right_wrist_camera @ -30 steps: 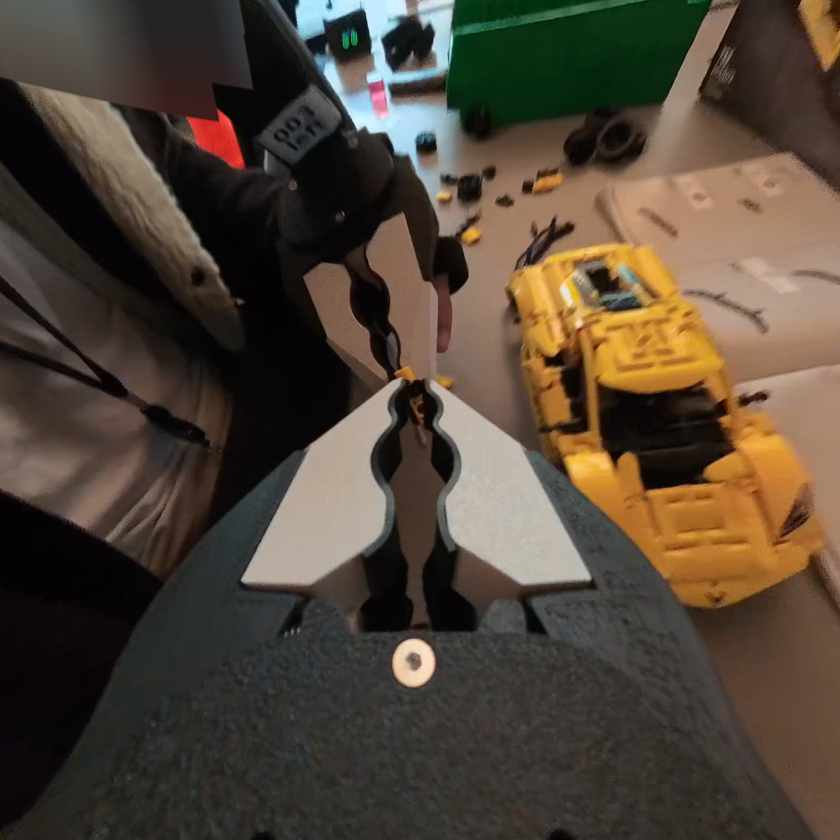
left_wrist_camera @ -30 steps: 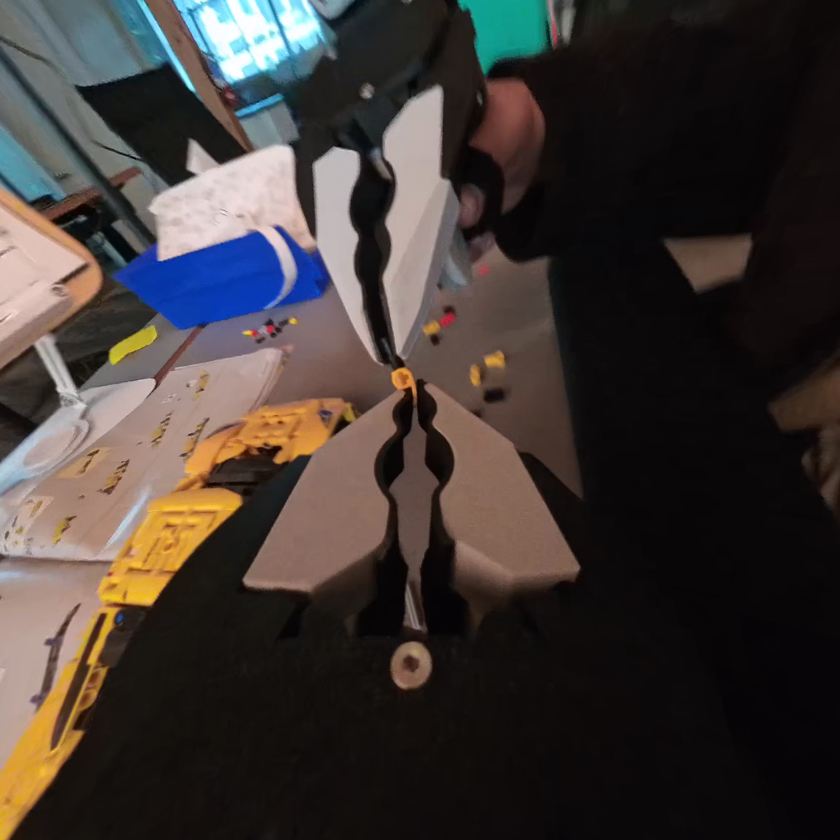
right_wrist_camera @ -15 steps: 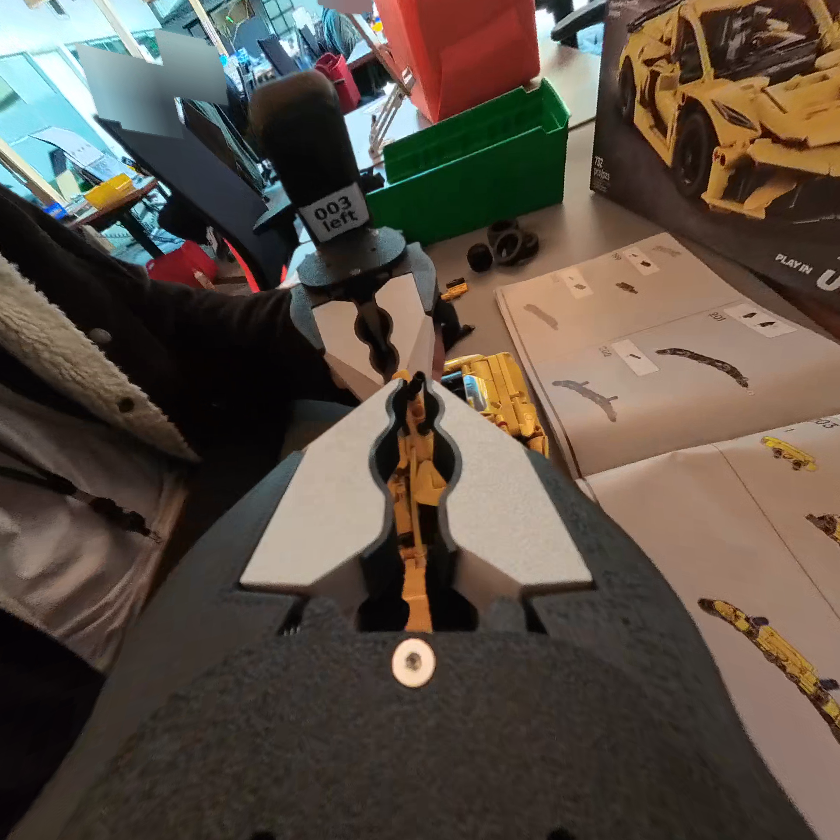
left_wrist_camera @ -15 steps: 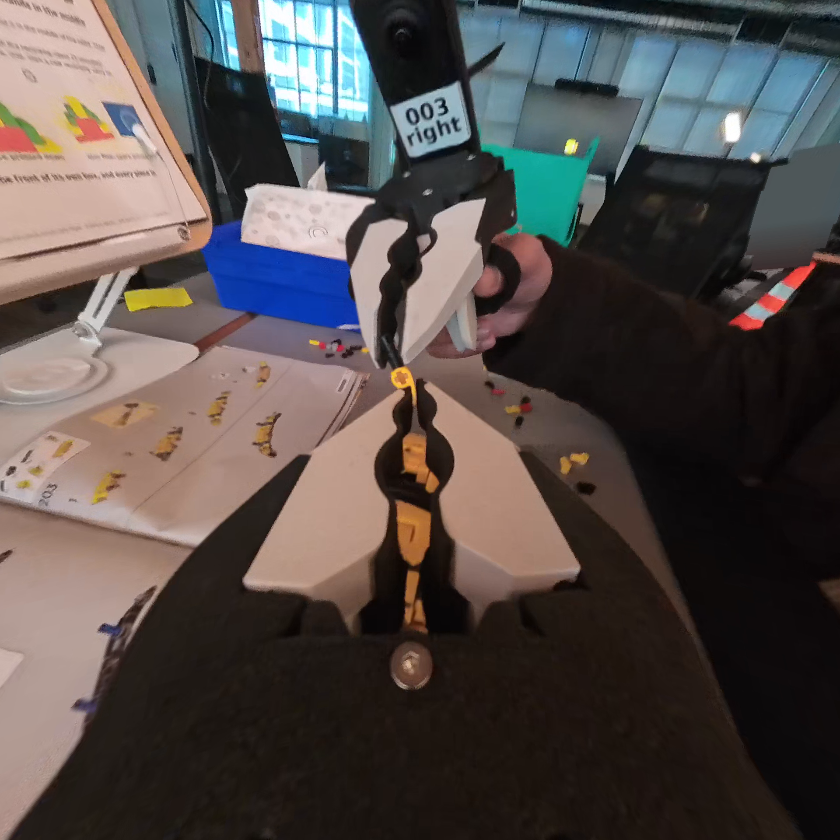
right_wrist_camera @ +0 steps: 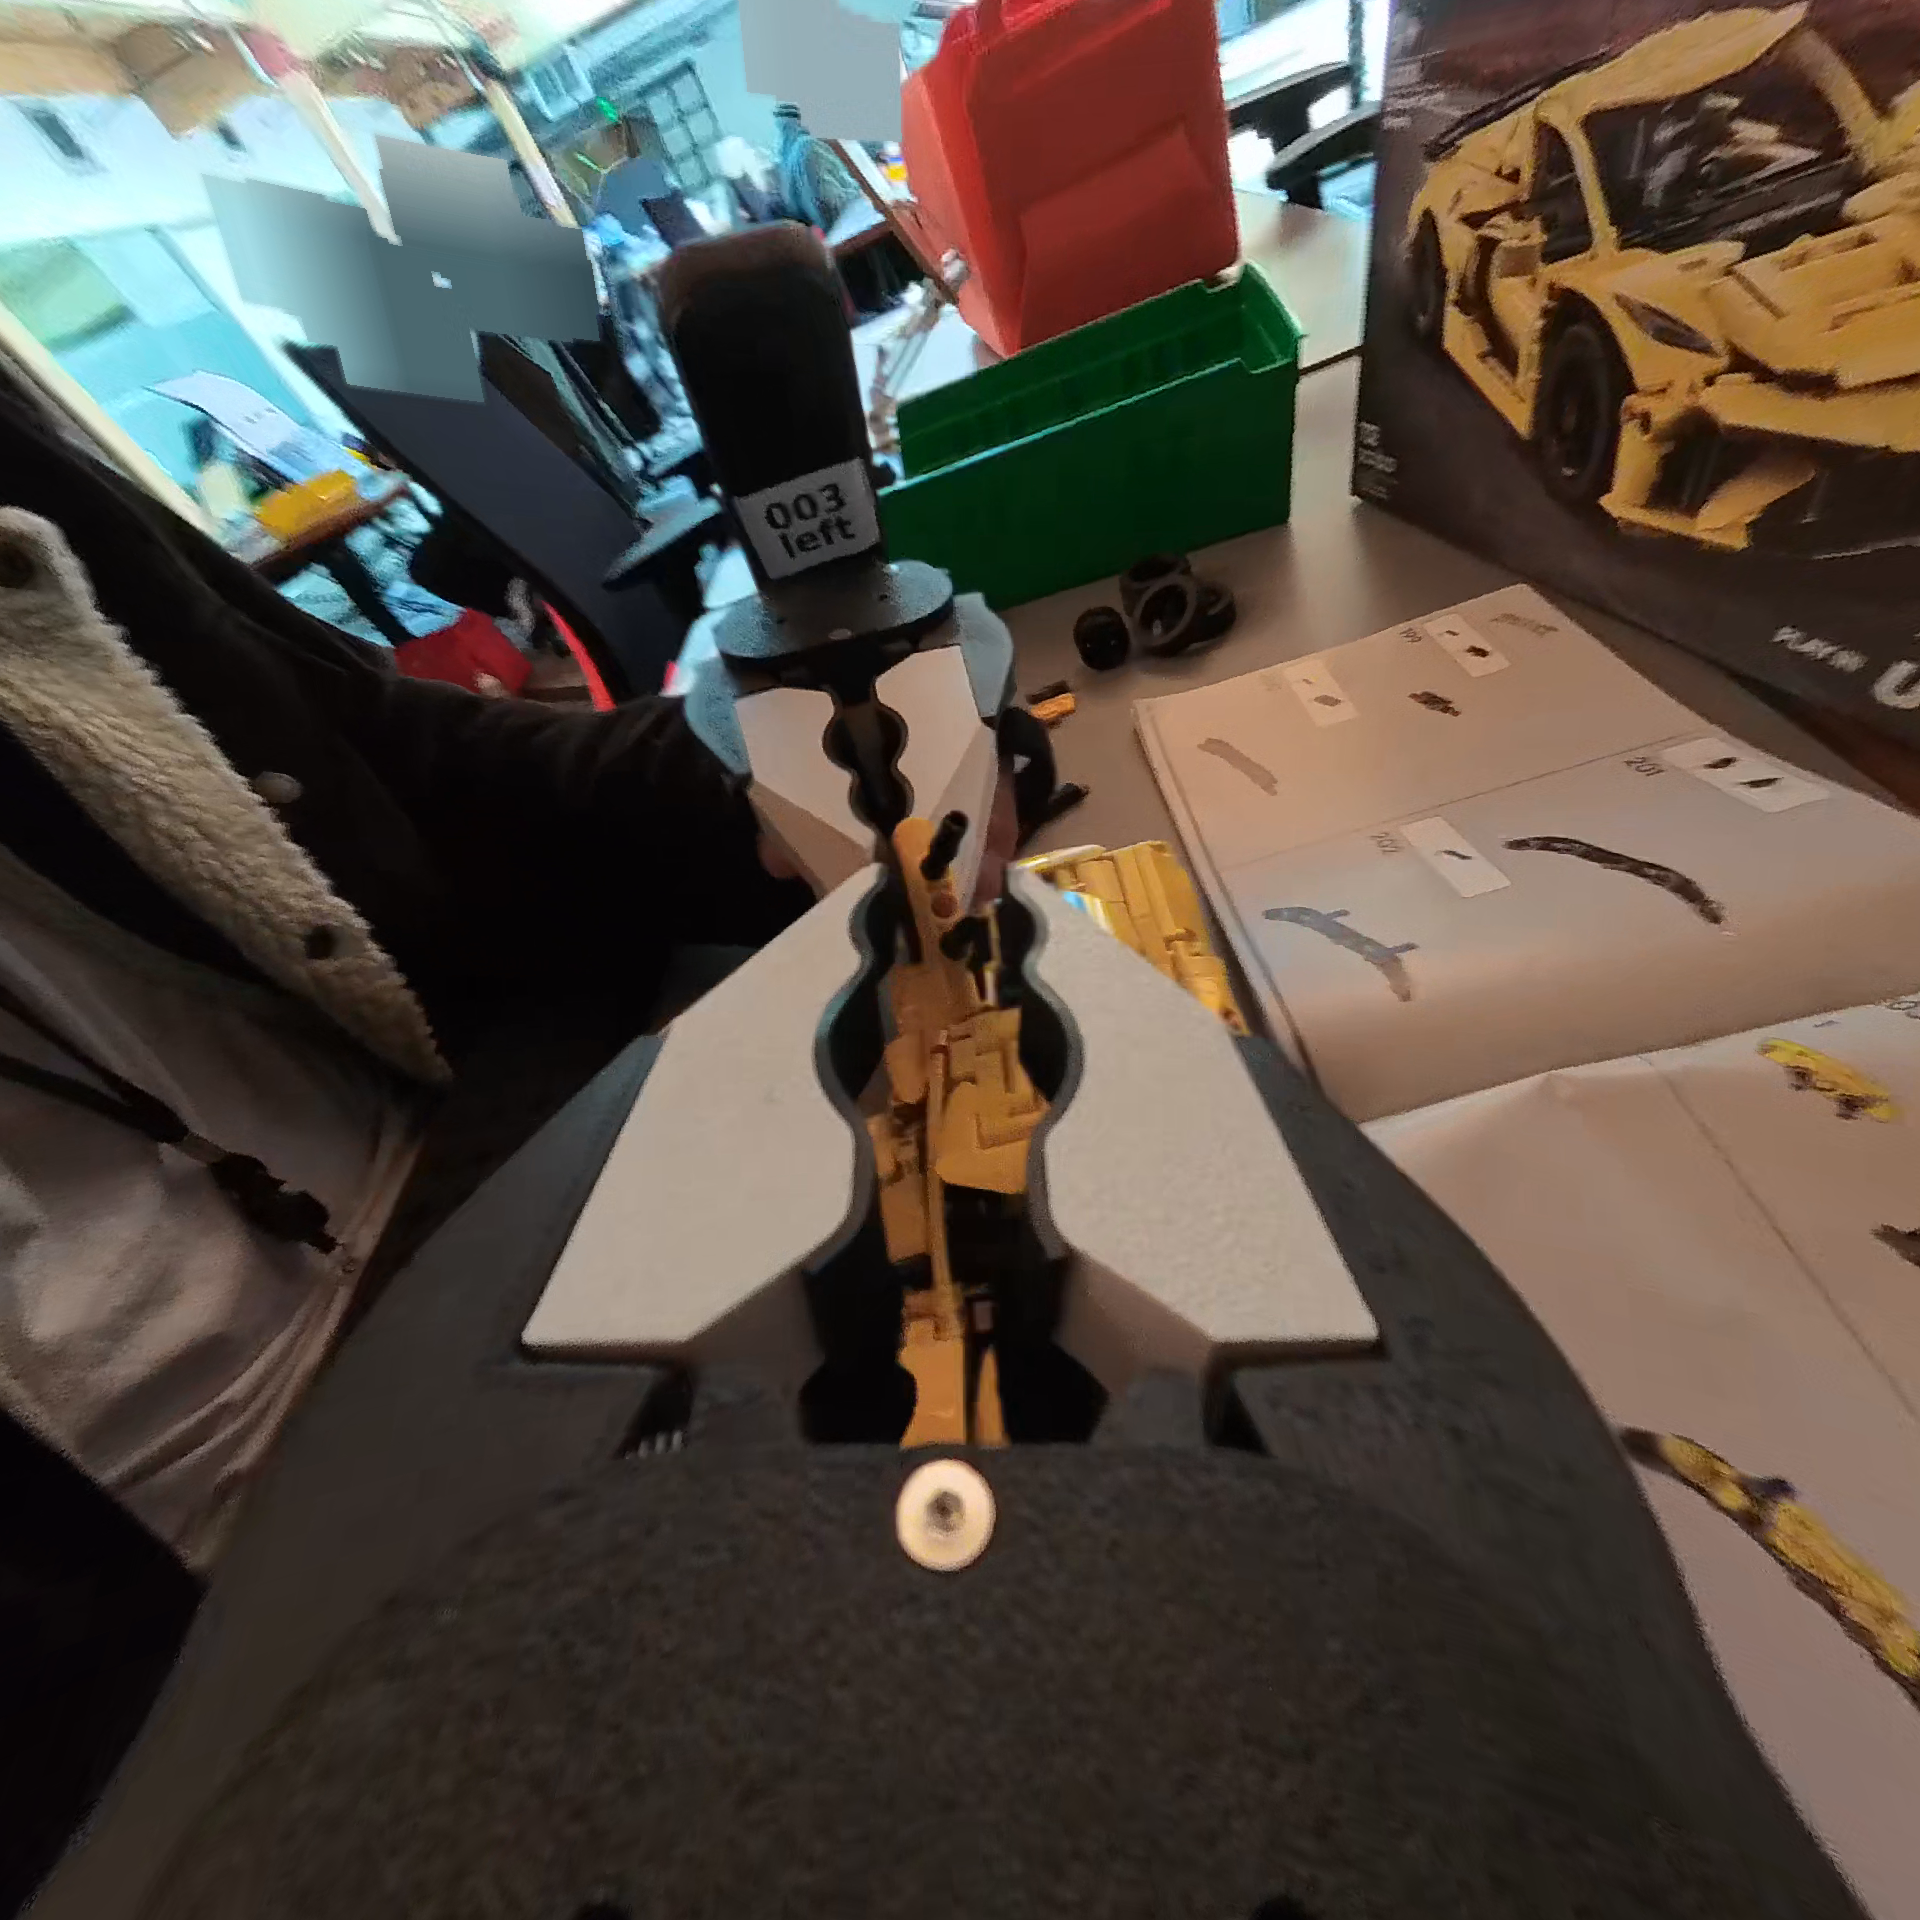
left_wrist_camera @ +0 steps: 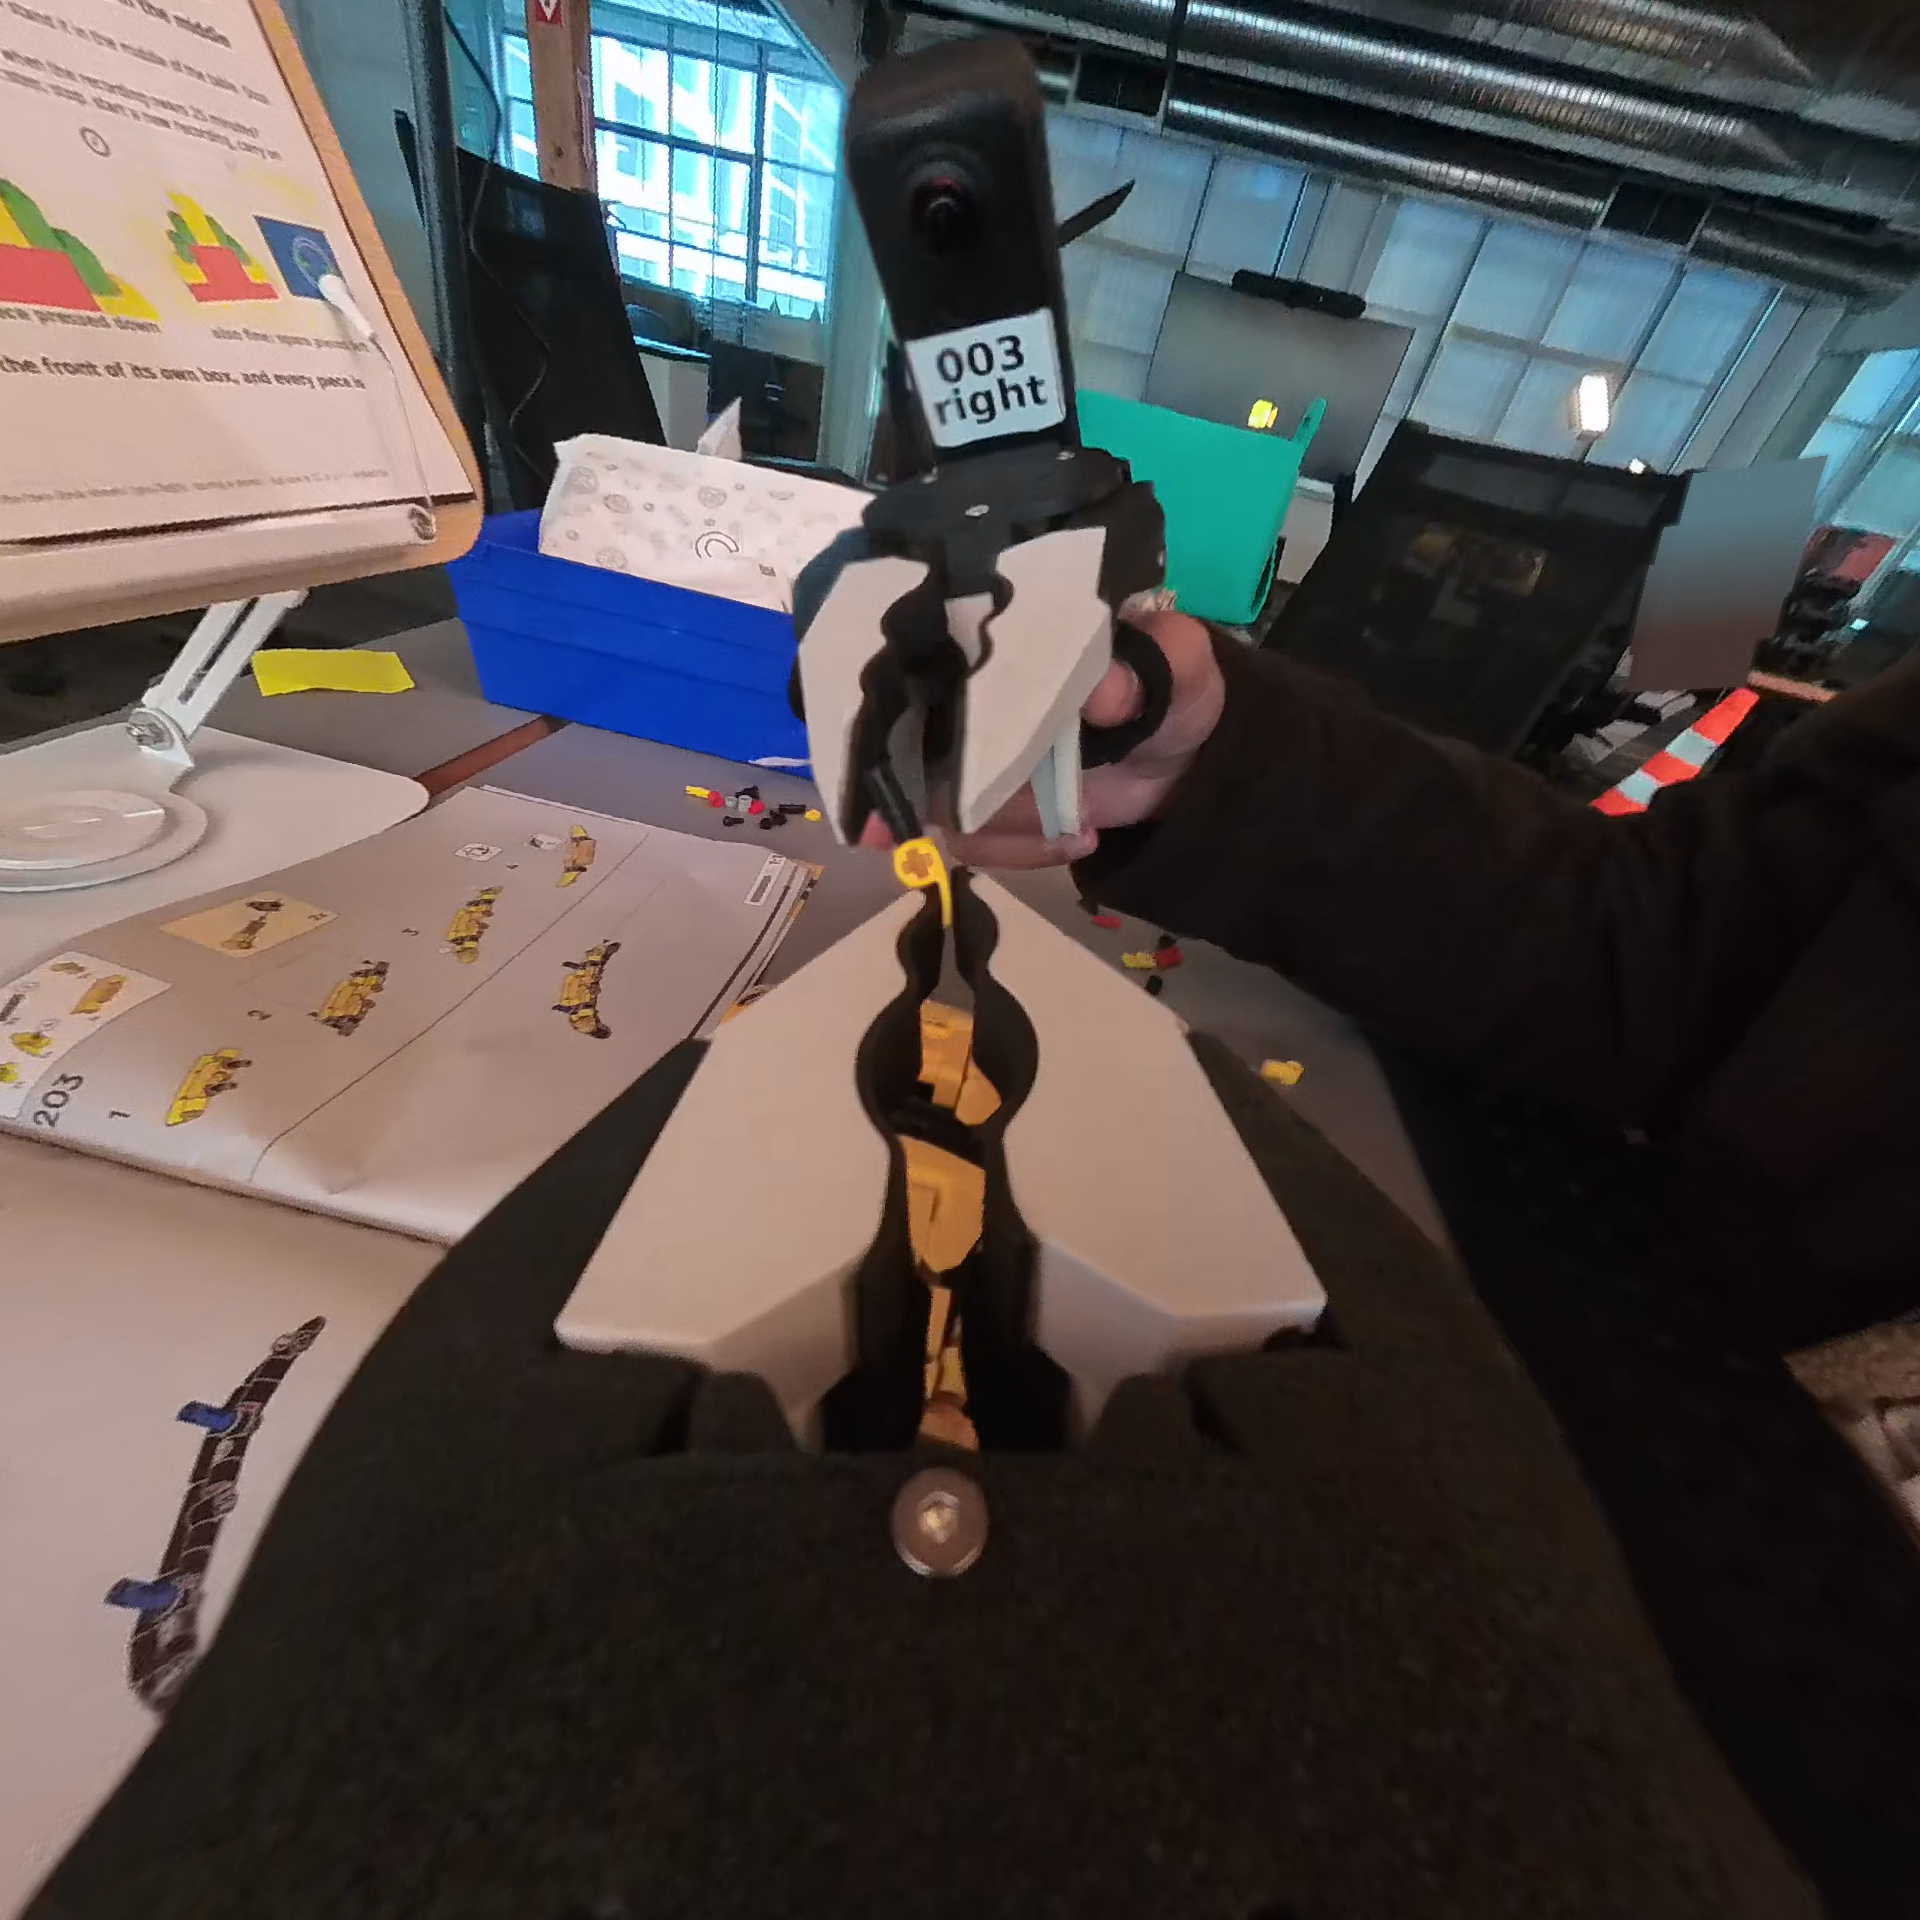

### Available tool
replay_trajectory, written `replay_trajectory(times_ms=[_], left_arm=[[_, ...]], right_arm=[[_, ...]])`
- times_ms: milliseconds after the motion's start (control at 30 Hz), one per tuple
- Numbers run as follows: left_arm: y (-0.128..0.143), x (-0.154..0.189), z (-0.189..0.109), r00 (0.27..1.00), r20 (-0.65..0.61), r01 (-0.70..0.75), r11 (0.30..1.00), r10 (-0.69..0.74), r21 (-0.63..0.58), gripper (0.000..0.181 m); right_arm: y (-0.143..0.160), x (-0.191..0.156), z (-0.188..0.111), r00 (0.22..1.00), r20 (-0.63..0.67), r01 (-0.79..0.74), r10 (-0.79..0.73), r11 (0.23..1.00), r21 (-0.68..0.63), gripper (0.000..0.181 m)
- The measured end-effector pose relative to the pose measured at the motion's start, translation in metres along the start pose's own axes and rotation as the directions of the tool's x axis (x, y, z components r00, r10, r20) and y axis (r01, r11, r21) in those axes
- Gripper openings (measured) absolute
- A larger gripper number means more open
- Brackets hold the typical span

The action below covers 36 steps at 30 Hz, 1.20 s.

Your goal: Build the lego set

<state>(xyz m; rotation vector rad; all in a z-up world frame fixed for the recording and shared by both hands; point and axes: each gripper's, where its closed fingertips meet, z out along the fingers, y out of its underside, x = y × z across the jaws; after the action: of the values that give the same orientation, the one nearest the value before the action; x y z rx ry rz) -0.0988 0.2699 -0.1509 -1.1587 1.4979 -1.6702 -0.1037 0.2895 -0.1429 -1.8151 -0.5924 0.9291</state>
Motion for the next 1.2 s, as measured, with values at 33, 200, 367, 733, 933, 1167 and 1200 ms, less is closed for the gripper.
replay_trajectory(times_ms=[33,200,367,733,933,1167,1200], left_arm=[[-0.002,-0.002,-0.001,1.0,0.0,0.018,1.0,-0.018,0.011,0.001],[-0.01,-0.013,-0.008,0.981,-0.006,0.193,0.979,-0.193,0.067,0.001],[-0.007,-0.011,-0.01,0.96,-0.06,0.277,0.96,-0.275,0.037,0.001],[0.002,0.009,0.0,0.967,-0.105,0.23,0.972,-0.234,-0.043,0.0],[-0.005,0.005,-0.001,0.963,-0.095,0.256,0.966,-0.254,0.014,0.0],[0.0,0.004,-0.002,0.972,-0.076,0.222,0.975,-0.224,-0.03,0.0],[0.0,0.004,-0.002,0.971,-0.078,0.224,0.974,-0.226,-0.029,0.0]], right_arm=[[0.0,0.002,-0.001,0.999,-0.038,0.035,-0.036,0.999,-0.017,0.024],[-0.002,0.004,0.005,0.823,-0.285,0.451,-0.492,0.87,-0.199,0.055],[-0.001,0.01,0.012,0.485,-0.4,0.628,-0.778,0.628,-0.459,0.062],[0.013,0.006,0.013,0.55,-0.329,0.589,-0.768,0.636,-0.499,0.04],[0.006,0.009,0.01,0.48,-0.35,0.598,-0.805,0.592,-0.541,0.036],[0.013,0.01,0.015,0.508,-0.319,0.599,-0.8,0.594,-0.537,0.032],[0.013,0.009,0.015,0.519,-0.316,0.596,-0.794,0.601,-0.533,0.031]])
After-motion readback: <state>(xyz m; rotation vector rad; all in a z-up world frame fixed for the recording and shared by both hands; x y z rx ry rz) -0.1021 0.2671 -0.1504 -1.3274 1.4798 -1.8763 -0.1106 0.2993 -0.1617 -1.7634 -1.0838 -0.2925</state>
